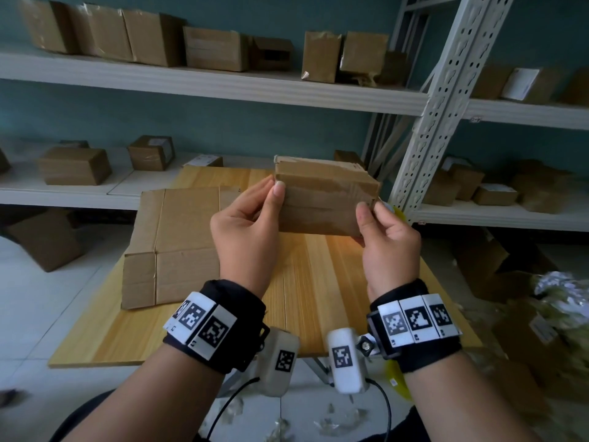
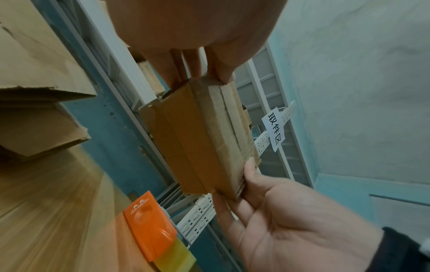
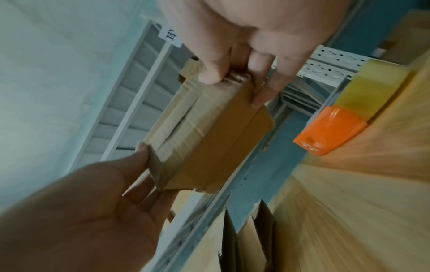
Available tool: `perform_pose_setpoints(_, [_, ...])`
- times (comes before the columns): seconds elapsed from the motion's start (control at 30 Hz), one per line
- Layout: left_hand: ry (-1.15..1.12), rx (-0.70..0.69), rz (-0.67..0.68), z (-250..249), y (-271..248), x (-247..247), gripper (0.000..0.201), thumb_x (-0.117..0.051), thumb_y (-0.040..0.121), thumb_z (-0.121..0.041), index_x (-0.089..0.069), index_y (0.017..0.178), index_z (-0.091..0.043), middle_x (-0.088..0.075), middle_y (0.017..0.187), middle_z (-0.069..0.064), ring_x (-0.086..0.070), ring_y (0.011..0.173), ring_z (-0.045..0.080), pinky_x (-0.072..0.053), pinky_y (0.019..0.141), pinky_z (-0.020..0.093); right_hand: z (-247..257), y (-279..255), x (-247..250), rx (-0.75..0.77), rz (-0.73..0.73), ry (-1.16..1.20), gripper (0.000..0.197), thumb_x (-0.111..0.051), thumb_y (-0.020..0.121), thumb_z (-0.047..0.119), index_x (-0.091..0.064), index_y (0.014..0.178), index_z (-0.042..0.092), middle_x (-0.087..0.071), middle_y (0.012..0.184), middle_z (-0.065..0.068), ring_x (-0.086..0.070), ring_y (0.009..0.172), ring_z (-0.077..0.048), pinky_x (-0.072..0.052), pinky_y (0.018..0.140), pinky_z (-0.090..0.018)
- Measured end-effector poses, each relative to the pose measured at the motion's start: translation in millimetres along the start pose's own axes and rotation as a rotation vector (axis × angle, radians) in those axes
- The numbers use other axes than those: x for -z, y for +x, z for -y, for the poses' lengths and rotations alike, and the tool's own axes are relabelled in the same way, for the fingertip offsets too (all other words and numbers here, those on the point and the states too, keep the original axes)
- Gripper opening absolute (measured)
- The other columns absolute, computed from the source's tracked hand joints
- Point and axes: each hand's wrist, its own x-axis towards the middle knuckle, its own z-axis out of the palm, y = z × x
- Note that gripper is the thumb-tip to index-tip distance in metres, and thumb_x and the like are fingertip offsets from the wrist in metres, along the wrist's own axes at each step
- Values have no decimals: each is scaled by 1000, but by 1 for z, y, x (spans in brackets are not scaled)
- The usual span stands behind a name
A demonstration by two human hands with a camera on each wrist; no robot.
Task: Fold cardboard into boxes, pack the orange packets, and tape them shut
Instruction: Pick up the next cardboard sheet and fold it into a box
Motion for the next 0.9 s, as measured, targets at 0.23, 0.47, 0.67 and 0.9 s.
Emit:
perform_pose_setpoints(0.23, [41,40,73,2,0,0,29,-76,98,-23,-78,124,-9,-79,117,-6,-72,111,-2,-57,95,17,5,-1,0,-80,-167,45,29,-89,82,31,-80,107,21,-80,88,16,-76,93,0,-62,91,-29])
perform_pose_setpoints(0.47, [118,-15,7,7,6,4,26,-74,100,-15,-77,123,-3,-76,113,-9,-68,109,-10,-51,93,7,11,-2,2,28,-132,-13,17,-85,88,20,-79,103,25,-79,85,16,-76,93,-1,-60,87,-22])
perform_pose_setpoints(0.67, [113,-21,-21,11,6,3,31,-74,100,-26,-72,131,-20,-75,115,-6,-71,111,3,-58,98,26,7,-6,-2,85,-200,-58,21,-90,82,21,-79,100,24,-76,81,20,-75,87,4,-54,78,-11])
perform_pose_setpoints(0.9, [184,-117,4,12,6,5,9,-77,98,-19,-81,106,-17,-76,103,1,-72,98,10,-59,88,25,3,-3,1,-63,-169,-99,17,-88,86,23,-80,98,32,-80,91,13,-76,94,-2,-61,92,-31])
